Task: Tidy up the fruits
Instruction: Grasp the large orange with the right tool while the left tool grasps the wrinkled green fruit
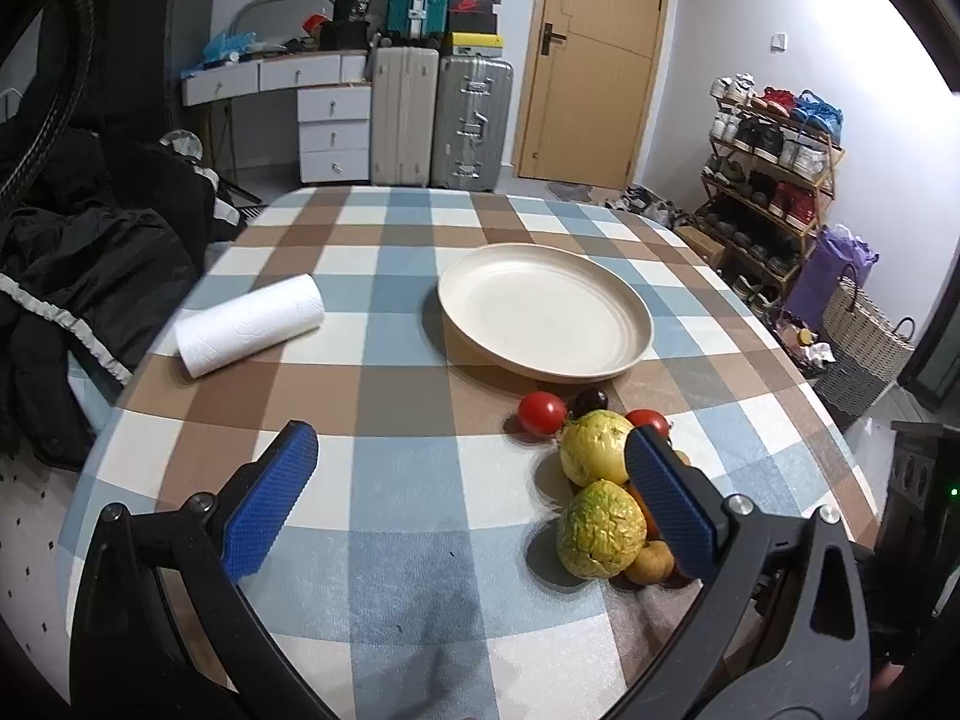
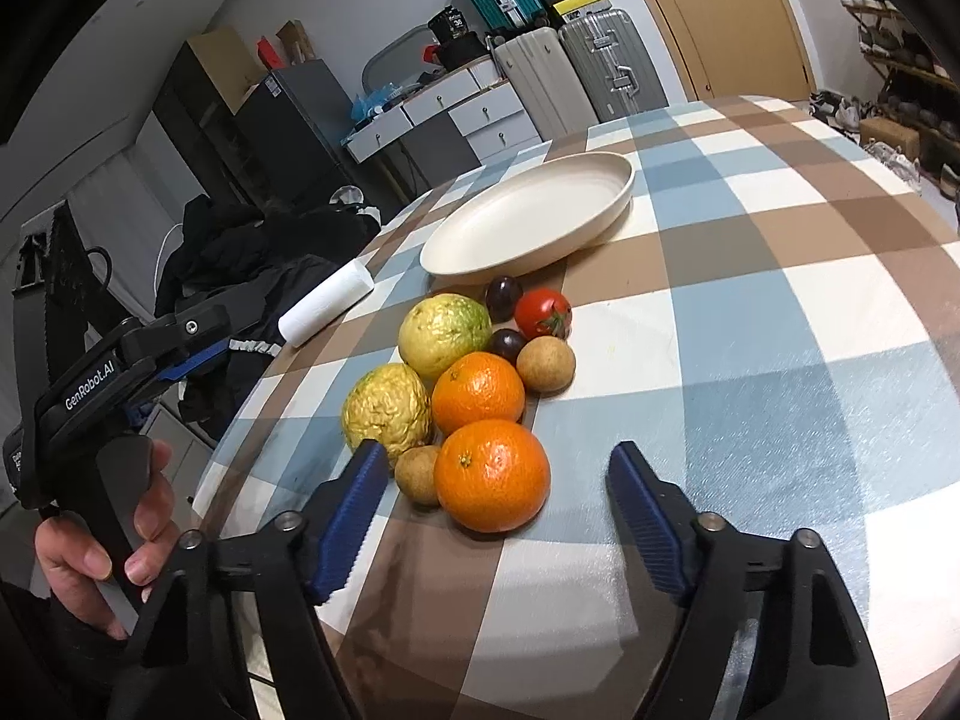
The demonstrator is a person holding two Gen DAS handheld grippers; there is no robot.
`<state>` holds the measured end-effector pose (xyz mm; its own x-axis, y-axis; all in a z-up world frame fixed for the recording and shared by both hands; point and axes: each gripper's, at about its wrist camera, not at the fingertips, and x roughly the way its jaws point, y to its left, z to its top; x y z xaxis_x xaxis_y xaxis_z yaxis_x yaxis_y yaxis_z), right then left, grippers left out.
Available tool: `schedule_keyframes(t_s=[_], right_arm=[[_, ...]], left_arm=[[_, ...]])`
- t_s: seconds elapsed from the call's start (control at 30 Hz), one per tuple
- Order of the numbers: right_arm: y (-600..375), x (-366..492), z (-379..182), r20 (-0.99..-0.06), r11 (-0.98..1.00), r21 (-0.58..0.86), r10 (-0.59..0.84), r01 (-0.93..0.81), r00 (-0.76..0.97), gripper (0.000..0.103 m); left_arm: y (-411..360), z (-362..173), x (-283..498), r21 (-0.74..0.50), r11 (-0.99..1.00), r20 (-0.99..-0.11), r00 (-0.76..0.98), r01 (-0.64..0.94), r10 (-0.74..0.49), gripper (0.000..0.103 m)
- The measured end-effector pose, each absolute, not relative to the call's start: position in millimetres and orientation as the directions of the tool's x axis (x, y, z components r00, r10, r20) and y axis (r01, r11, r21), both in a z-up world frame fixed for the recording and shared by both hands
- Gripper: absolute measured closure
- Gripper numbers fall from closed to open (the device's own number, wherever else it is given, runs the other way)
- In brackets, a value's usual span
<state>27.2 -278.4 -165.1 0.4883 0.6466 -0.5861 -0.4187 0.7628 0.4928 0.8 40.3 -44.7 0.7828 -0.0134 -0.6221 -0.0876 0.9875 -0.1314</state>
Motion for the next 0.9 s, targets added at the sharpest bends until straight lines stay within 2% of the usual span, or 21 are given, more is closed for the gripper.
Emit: schedule_keyframes(t_s=[0.1,0.13,0.17,0.47,0.9], right_arm=[[-278,27,-167,-0.584,0.752,0.507,0.659,-0.421,0.473,0.046],[-277,28,-169,-0.584,0.738,0.526,0.675,-0.423,0.450,0.056],[-277,28,-170,-0.588,0.734,0.534,0.679,-0.419,0.440,0.059],[-283,24,-167,-0.563,0.732,0.532,0.681,-0.425,0.467,0.061],[-289,27,-155,-0.525,0.731,0.518,0.682,-0.444,0.510,0.061]], left_arm=[[42,-46,2,-0.151,0.985,-0.629,0.776,-0.081,-0.033,0.001],[44,-47,4,-0.169,0.983,-0.632,0.773,-0.069,-0.055,0.001],[45,-48,4,-0.181,0.981,-0.636,0.769,-0.065,-0.067,0.001],[54,-76,20,-0.380,0.925,-0.689,0.672,-0.015,-0.272,0.001],[29,-107,40,-0.421,0.906,-0.723,0.584,0.053,-0.370,0.001]])
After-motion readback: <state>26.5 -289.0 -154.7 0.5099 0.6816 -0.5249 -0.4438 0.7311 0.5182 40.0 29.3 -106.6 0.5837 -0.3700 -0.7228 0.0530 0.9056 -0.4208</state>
